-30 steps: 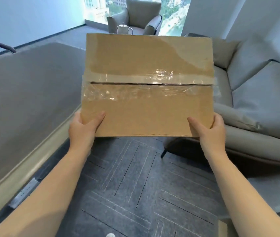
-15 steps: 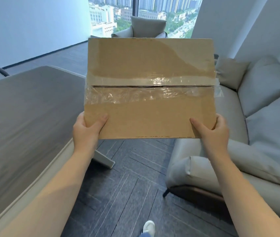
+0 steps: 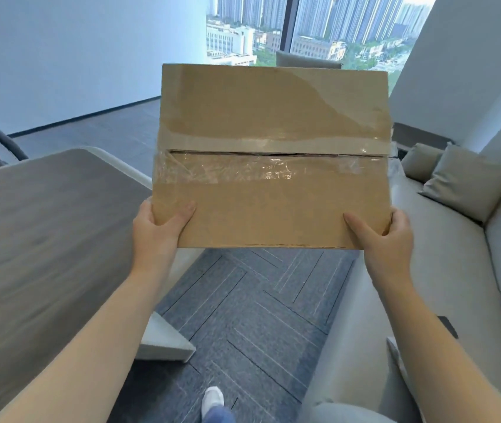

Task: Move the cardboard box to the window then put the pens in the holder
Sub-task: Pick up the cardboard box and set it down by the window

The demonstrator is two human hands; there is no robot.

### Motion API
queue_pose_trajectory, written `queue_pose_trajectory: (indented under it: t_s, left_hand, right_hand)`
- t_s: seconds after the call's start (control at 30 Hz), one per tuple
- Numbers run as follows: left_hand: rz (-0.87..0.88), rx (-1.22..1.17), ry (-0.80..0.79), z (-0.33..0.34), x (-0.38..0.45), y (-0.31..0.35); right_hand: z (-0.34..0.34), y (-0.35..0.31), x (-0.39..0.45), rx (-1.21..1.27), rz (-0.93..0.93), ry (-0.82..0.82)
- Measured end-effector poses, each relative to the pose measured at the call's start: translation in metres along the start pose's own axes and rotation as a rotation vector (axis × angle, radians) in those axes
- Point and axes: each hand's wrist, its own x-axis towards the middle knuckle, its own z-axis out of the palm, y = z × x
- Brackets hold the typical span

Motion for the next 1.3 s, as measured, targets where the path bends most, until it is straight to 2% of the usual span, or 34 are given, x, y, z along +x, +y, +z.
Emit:
queue_pose_trajectory:
  t_s: [0.27,0.47,0.9,1.1,1.3]
  left_hand:
    - [-0.02,0.024,0.077,0.055,0.136,-0.026]
    - [-0.027,0.033,0.16,0.084,0.204,-0.038]
    - [0.023,0.105,0.579,0.162,0.348,-0.083]
    - [0.071,0.153,0.781,0.154,0.389,-0.083]
    - [0.077,0.184,0.939,0.107,0.439,-0.094]
  right_hand:
    - [0.089,0.02,0.136,0.057,-0.027,-0.052]
    - [0.144,0.031,0.213,0.094,-0.042,-0.128]
    - [0.306,0.063,0.432,0.161,-0.122,-0.512]
    - [0.396,0.062,0.467,0.213,-0.135,-0.718]
    - [0.505,0.05,0.469,0.257,-0.147,-0.864]
